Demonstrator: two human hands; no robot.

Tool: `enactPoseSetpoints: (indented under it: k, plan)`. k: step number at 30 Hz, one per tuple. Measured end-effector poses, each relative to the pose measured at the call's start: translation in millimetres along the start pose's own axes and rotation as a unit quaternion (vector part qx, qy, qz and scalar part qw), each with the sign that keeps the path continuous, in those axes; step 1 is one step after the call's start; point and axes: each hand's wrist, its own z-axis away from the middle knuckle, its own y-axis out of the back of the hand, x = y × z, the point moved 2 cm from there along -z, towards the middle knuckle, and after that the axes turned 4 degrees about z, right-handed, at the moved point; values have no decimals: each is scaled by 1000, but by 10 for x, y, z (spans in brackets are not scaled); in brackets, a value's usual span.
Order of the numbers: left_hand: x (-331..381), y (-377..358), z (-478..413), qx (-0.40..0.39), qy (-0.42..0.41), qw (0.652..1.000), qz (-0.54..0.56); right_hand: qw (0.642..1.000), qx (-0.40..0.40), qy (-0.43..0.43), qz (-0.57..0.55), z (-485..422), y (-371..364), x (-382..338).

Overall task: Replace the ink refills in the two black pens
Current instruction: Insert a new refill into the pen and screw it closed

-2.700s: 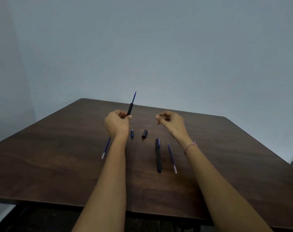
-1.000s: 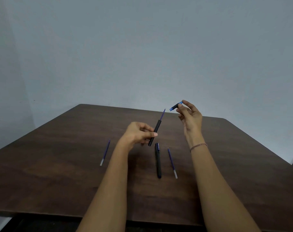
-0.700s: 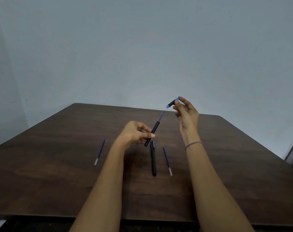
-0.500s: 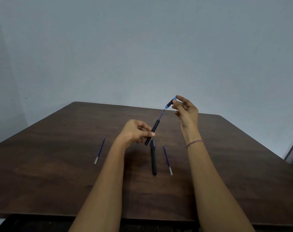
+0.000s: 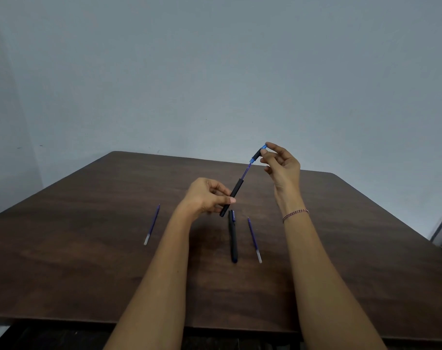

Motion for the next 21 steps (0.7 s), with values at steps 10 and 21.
enactPoseSetpoints:
  k: [10,21]
  plan:
    - [17,10,1,24,-10,1000,3,993,-86,15,80,14,-32,38]
    - [32,8,-2,40,-22,999,10,984,-151,6,98,20,-74,84]
